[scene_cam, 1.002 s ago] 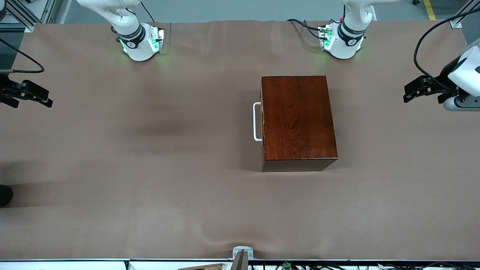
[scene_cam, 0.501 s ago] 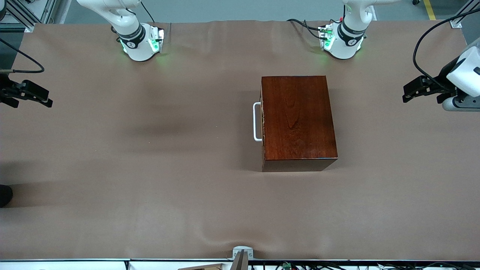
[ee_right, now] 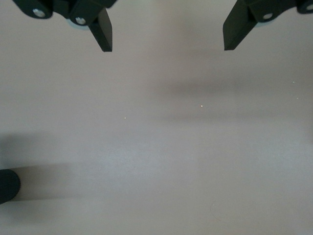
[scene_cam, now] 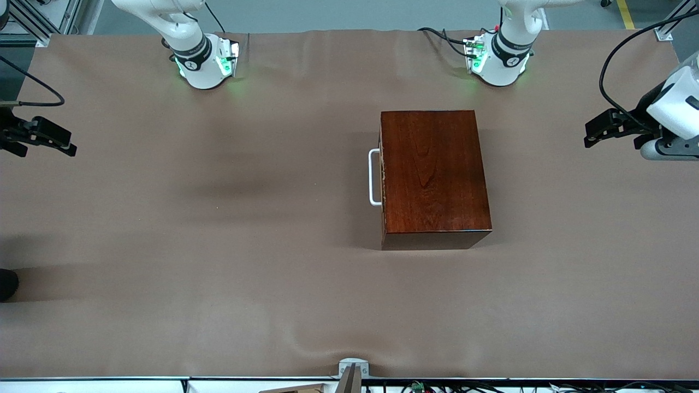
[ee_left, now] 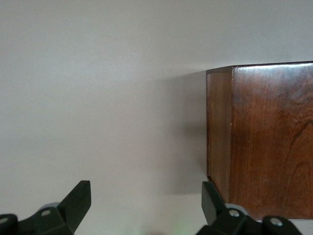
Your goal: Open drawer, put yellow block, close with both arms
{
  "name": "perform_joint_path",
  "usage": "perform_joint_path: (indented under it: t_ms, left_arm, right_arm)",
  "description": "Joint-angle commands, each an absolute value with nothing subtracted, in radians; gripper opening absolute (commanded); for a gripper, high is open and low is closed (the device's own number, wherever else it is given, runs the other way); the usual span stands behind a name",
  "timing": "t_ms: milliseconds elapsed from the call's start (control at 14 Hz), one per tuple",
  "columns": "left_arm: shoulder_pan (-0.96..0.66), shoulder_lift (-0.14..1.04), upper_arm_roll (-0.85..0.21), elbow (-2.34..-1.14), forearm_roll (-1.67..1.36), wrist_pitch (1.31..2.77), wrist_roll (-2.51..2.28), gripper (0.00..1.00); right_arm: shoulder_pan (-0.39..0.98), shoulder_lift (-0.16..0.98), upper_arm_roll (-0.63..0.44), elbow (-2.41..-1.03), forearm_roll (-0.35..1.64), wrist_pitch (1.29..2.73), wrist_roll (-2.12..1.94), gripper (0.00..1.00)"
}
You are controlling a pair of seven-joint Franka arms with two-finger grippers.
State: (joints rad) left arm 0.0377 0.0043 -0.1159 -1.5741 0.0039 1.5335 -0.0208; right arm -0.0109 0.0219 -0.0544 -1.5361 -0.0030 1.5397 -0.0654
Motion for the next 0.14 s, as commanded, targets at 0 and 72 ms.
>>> perform_joint_path:
  t_ms: [0, 72]
  left_arm:
    - [0.046, -0.023, -0.120, -1.598, -0.018, 1.537, -0.005, 1.00]
    - [0.046, -0.023, -0.120, -1.600, -0.017, 1.537, -0.005, 1.00]
  right_arm:
    - [-0.020, 0.012, -0.046, -1.534, -0.006, 1.536, -0.052, 1.00]
    - [-0.018, 0.012, -0.046, -1.534, -0.006, 1.536, -0.052, 1.00]
